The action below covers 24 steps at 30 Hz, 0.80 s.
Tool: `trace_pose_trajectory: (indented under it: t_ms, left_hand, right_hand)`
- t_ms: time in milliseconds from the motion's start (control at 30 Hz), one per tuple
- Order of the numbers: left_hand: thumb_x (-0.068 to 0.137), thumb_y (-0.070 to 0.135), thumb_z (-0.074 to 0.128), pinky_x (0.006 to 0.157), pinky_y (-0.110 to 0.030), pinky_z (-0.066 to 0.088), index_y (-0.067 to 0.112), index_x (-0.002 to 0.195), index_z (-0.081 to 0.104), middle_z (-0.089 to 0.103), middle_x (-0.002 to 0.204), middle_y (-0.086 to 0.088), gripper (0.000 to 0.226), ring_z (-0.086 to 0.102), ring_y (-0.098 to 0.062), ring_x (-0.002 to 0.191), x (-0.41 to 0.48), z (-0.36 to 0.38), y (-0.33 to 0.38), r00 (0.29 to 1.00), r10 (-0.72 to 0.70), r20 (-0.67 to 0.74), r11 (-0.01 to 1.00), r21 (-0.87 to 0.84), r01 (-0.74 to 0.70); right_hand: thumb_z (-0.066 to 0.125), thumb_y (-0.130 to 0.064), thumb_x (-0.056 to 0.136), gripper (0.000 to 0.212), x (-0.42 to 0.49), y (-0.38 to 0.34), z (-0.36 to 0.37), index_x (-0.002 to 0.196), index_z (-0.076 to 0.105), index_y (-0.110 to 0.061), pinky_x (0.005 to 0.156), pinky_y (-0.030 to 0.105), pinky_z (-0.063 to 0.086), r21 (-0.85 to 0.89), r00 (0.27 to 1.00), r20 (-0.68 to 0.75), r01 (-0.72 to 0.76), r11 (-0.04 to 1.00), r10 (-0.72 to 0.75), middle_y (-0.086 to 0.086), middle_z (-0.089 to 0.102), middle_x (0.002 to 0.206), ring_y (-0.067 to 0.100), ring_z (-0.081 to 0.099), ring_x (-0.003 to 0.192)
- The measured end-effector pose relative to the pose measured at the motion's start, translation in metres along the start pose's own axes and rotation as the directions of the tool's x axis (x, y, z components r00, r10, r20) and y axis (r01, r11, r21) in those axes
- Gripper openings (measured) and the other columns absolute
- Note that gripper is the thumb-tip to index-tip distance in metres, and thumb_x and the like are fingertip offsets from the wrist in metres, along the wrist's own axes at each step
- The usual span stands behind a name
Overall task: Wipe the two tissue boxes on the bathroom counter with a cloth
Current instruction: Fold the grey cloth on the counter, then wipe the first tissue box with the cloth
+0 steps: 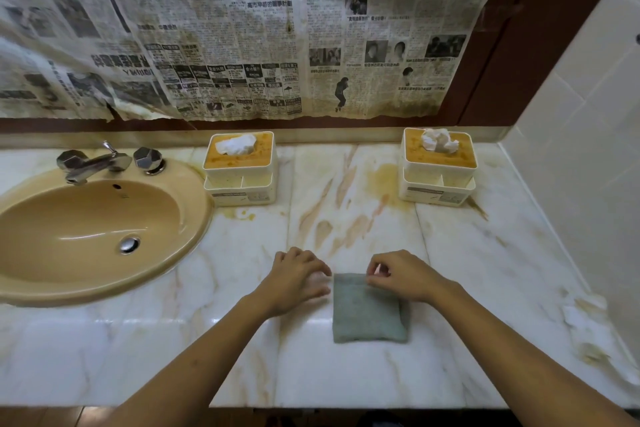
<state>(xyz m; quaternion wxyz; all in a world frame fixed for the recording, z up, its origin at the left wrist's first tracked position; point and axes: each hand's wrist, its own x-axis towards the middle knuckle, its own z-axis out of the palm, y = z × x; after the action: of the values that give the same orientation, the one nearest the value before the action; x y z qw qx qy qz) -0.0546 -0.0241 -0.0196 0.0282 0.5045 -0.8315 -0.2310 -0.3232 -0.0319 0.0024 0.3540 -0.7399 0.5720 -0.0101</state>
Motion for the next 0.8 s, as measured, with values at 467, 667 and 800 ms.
trace_pose_trajectory:
  t_ms: [467,667,800]
  left_hand:
    - [0.091,0.024,0.061,0.079,-0.04,0.051,0.016,0.089,0.071,0.07,0.085,-0.003,0.013,0.064,-0.025,0.083,0.043,-0.174,-0.15,0.648,-0.666,-0.369,0.658,-0.699,0.279]
    - [0.094,0.019,0.055,0.09,-0.035,0.044,0.011,0.118,0.067,0.068,0.119,-0.009,0.028,0.06,-0.028,0.11,0.064,-0.189,-0.202,0.624,-0.726,-0.289,0.634,-0.632,0.446]
    - [0.096,0.016,0.051,0.099,-0.035,0.04,0.007,0.123,0.064,0.062,0.131,-0.012,0.032,0.054,-0.03,0.123,0.072,-0.191,-0.211,0.664,-0.697,-0.272,0.674,-0.564,0.477]
  right_hand:
    - [0.06,-0.022,0.09,0.016,0.163,-0.148,-0.055,0.103,0.07,-0.019,0.065,0.024,0.044,0.639,0.948,-0.256,0.017,0.769,0.191,0.0,0.065,0.093,0.017,0.063,0.078]
    - [0.056,-0.019,0.093,0.016,0.219,-0.179,-0.051,0.103,0.068,-0.021,0.094,0.035,0.052,0.643,0.925,-0.266,-0.039,0.765,0.271,-0.001,0.068,0.112,0.022,0.062,0.106]
    - [0.052,-0.016,0.096,0.032,0.233,-0.189,-0.046,0.124,0.066,-0.008,0.093,0.027,0.044,0.62,0.911,-0.277,-0.074,0.781,0.306,0.005,0.064,0.129,0.023,0.058,0.12]
